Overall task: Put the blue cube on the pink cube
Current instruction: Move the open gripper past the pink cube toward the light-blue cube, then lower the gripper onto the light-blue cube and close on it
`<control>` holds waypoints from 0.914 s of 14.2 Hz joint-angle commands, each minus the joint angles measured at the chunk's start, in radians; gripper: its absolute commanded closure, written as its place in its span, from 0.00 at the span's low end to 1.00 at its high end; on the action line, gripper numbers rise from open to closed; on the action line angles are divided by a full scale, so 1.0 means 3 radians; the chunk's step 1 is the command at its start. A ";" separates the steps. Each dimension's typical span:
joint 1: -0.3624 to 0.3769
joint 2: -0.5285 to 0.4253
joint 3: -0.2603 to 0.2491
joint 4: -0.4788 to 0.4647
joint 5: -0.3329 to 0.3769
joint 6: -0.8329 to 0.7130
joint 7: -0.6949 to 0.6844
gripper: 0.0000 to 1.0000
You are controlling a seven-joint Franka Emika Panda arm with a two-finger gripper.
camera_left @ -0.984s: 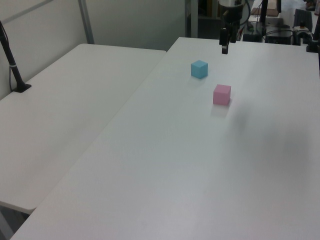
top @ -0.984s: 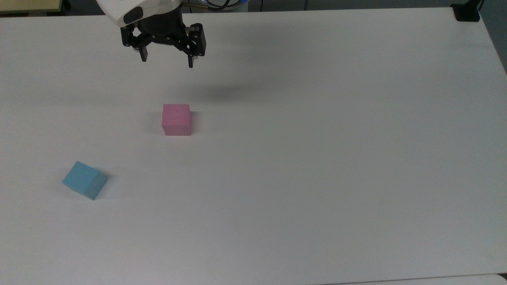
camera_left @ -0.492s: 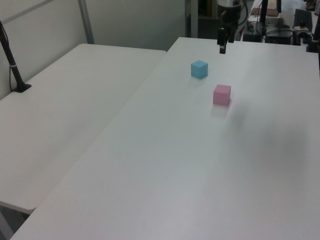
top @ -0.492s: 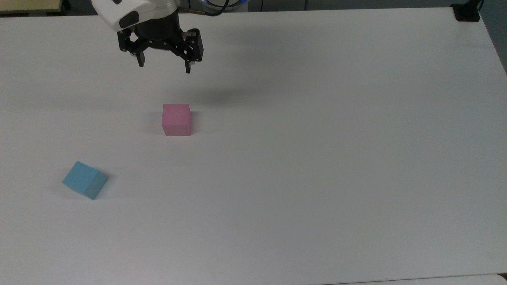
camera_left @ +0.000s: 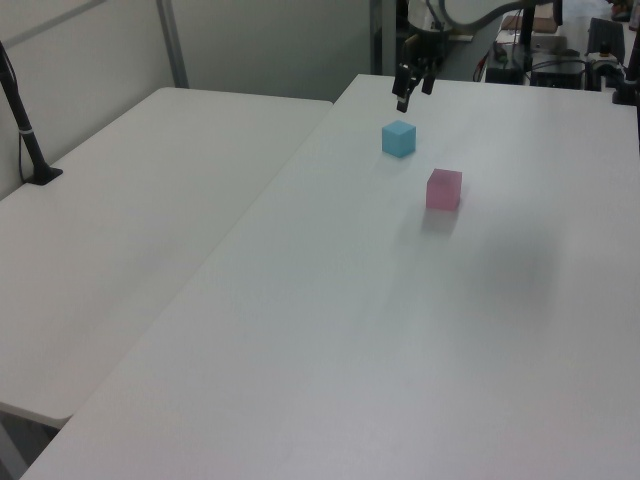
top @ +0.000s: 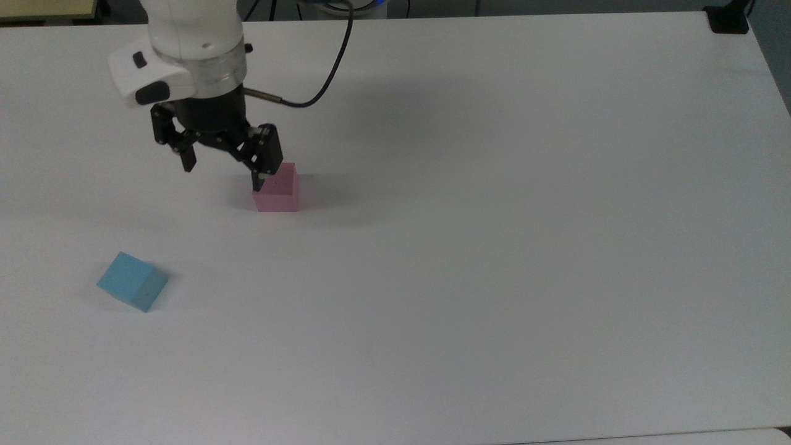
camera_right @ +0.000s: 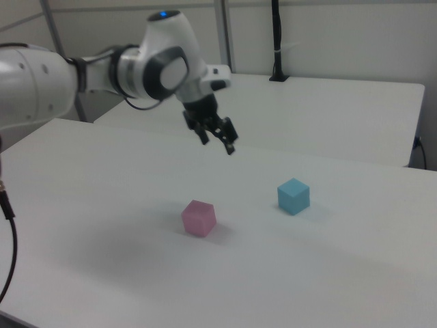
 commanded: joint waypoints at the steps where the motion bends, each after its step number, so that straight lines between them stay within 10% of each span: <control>1: -0.0148 0.0379 -0.0018 0.0099 0.0025 0.0614 0.0110 0.00; 13: -0.0415 0.1008 -0.0259 0.0074 -0.0093 0.1925 0.0120 0.00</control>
